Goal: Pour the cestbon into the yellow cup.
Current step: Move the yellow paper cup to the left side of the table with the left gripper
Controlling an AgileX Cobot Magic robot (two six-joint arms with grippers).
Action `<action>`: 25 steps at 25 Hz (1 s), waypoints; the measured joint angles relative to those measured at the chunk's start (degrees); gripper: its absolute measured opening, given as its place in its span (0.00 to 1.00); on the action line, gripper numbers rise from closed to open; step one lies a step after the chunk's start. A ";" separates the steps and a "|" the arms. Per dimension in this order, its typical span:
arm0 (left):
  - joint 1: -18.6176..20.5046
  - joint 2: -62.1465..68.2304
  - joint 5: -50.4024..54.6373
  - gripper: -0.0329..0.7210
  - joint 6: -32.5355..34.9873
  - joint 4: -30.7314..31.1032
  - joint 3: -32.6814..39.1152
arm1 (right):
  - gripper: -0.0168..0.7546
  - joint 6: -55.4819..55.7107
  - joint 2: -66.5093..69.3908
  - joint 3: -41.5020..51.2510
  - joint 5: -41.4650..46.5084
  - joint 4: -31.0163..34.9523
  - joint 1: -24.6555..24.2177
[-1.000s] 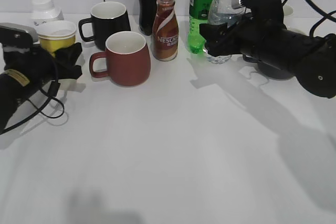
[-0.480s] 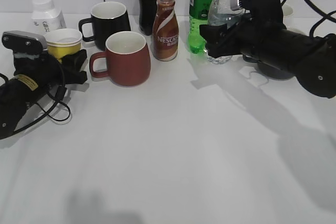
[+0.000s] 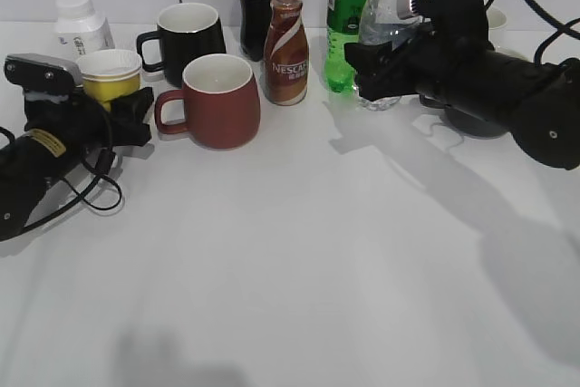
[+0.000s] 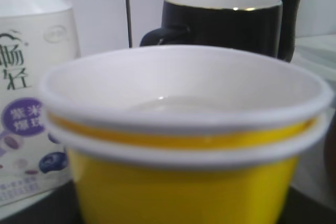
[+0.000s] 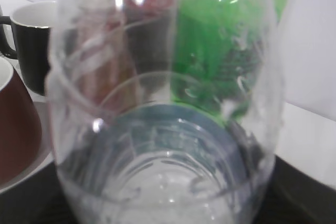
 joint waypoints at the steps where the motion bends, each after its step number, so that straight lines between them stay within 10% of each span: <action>1: 0.00 0.00 0.07 0.62 0.00 0.00 0.00 | 0.65 -0.05 0.00 0.00 0.00 0.00 0.00; 25: 0.04 -5.32 -0.44 0.79 0.20 -1.36 10.54 | 0.65 -0.80 0.00 0.00 -0.06 0.00 0.00</action>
